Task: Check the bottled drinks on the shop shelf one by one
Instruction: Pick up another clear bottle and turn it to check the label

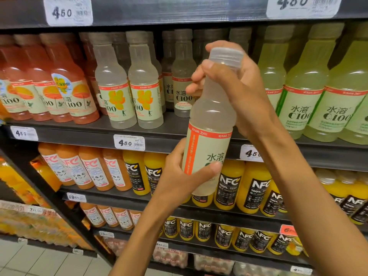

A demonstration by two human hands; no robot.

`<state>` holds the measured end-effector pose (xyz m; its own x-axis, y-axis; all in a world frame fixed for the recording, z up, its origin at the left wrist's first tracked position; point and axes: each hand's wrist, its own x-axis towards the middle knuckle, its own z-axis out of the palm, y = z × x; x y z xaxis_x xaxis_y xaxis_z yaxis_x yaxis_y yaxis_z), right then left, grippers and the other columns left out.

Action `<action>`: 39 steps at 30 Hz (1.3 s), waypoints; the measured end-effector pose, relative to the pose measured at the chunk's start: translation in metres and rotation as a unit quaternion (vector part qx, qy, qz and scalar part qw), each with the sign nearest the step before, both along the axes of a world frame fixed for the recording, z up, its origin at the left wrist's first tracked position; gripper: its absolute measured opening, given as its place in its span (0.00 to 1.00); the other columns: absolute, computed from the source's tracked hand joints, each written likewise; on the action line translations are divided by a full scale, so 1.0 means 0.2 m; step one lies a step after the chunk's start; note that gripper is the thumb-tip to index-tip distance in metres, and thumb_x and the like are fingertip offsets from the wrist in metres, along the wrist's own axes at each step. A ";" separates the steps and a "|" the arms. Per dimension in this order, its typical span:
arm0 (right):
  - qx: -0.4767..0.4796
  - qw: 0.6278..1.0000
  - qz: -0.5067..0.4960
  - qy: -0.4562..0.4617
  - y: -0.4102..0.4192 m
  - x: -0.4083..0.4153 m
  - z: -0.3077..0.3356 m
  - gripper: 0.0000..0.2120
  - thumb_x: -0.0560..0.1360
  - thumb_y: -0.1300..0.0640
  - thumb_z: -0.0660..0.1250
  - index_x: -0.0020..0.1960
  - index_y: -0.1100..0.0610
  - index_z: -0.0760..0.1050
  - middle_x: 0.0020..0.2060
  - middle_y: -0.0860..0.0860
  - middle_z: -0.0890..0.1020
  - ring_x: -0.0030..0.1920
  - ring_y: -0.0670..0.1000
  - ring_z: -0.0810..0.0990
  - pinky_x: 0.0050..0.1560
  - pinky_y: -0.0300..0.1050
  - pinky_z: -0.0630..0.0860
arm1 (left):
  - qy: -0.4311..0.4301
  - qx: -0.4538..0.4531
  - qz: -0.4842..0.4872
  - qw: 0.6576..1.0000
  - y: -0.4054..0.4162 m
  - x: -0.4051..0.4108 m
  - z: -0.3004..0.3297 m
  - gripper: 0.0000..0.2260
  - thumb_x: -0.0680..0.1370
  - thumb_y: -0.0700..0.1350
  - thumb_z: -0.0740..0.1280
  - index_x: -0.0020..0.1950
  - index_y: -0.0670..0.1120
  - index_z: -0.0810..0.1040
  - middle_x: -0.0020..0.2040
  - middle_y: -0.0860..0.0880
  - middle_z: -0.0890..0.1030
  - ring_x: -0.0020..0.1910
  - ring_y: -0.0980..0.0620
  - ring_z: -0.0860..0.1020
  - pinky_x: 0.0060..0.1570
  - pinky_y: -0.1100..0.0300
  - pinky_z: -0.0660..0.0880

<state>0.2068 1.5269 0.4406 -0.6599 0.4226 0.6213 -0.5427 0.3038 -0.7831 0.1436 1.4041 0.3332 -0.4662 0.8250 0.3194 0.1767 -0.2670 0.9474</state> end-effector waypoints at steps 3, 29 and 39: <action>0.070 0.996 -0.049 -0.010 -0.02 0.03 -0.01 0.14 0.77 0.62 0.66 0.60 0.60 0.65 0.49 0.62 0.80 0.46 0.51 0.84 0.46 0.41 0.79 | 0.015 0.018 0.039 0.999 0.01 0.00 -0.02 0.25 0.62 0.55 0.74 0.57 0.58 0.73 0.51 0.56 0.83 0.51 0.58 0.81 0.42 0.69 0.77; -0.096 0.981 0.160 -0.053 0.06 -0.03 -0.14 0.16 0.74 0.59 0.60 0.61 0.59 0.69 0.44 0.51 0.84 0.42 0.50 0.84 0.43 0.43 0.80 | -0.008 -0.040 -0.031 0.999 0.03 -0.01 -0.08 0.24 0.61 0.58 0.72 0.55 0.54 0.75 0.49 0.58 0.85 0.50 0.57 0.83 0.43 0.67 0.78; -0.132 0.990 0.017 -0.048 0.09 -0.01 -0.08 0.19 0.77 0.54 0.66 0.65 0.59 0.70 0.50 0.54 0.83 0.49 0.52 0.84 0.48 0.46 0.81 | -0.121 0.004 -0.018 0.993 0.08 -0.03 -0.06 0.26 0.71 0.67 0.64 0.59 0.49 0.78 0.51 0.49 0.85 0.50 0.52 0.83 0.45 0.62 0.78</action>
<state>0.2041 1.5454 0.4253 -0.7271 0.5377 0.4268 -0.4694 0.0644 -0.8807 0.1383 1.4192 0.3216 -0.4995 0.8409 0.2084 -0.0648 -0.2761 0.9589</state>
